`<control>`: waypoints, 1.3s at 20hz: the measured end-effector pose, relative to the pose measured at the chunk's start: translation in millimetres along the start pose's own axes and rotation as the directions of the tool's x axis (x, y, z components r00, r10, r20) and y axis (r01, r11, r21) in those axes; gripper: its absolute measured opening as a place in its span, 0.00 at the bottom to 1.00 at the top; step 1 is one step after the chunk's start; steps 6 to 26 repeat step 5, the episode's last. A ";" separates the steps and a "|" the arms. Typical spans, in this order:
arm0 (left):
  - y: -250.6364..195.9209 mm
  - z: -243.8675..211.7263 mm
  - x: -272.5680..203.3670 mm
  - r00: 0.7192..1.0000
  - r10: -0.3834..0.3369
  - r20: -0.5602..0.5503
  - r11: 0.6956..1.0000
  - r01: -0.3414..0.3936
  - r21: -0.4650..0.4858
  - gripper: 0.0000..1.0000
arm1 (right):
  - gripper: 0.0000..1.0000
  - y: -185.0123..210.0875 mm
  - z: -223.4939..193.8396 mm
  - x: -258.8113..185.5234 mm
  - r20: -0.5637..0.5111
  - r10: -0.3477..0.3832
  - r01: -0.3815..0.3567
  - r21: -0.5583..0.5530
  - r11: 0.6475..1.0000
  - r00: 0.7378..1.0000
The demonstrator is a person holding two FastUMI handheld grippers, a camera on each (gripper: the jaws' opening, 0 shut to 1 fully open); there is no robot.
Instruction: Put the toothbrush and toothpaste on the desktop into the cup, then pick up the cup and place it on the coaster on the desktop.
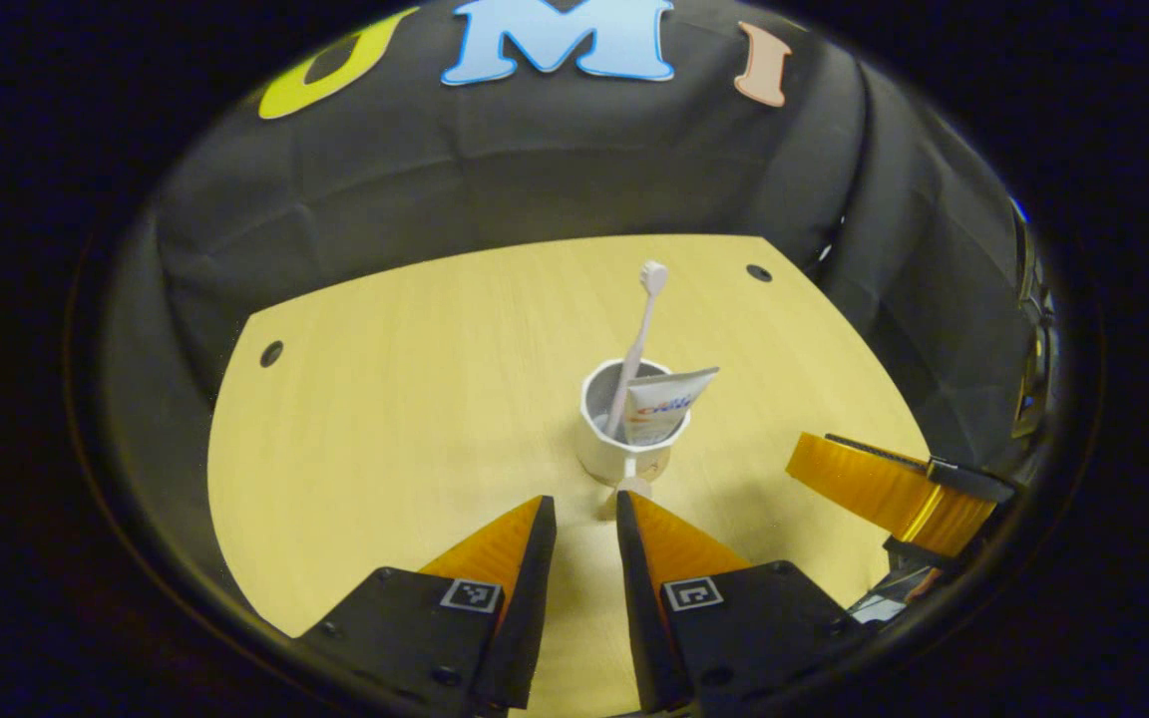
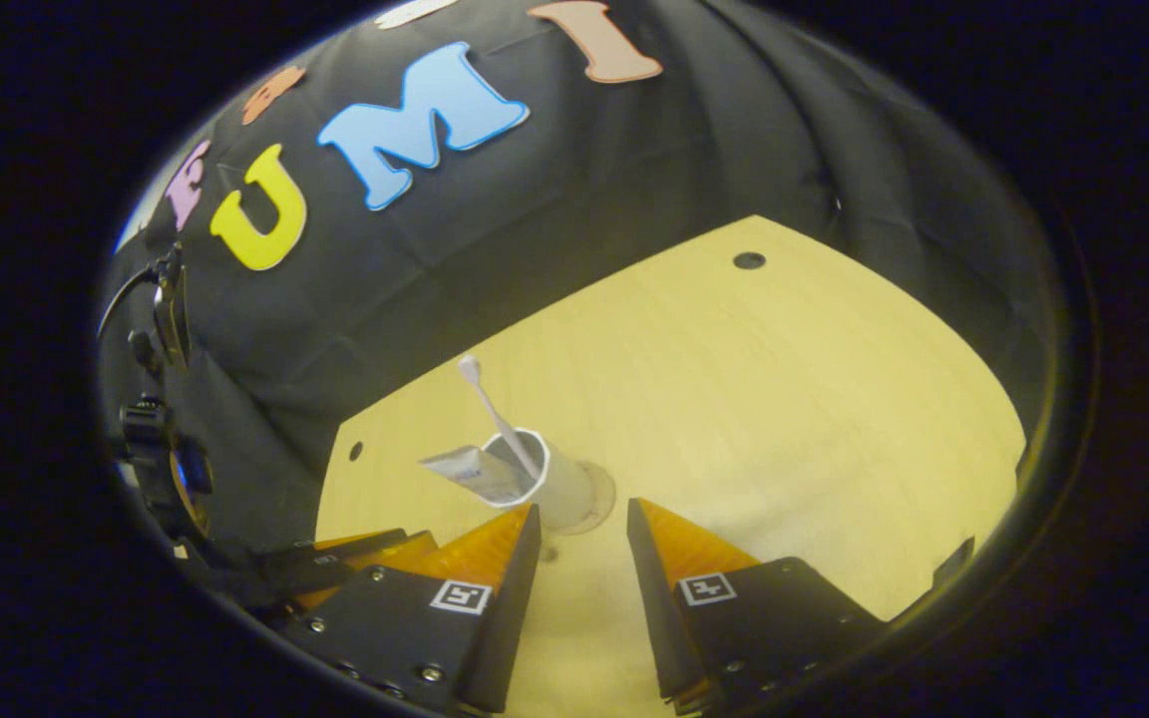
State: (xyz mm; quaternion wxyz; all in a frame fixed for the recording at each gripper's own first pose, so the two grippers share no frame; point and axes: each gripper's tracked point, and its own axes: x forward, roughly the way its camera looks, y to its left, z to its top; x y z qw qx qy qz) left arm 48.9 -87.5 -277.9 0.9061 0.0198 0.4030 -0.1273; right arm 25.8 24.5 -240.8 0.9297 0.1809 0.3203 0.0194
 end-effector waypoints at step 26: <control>35.0 30.8 -50.7 0.976 0.041 0.215 0.995 -0.021 -0.096 0.45 | 0.61 43.1 48.7 -21.0 0.128 0.049 -0.022 -0.198 0.980 0.991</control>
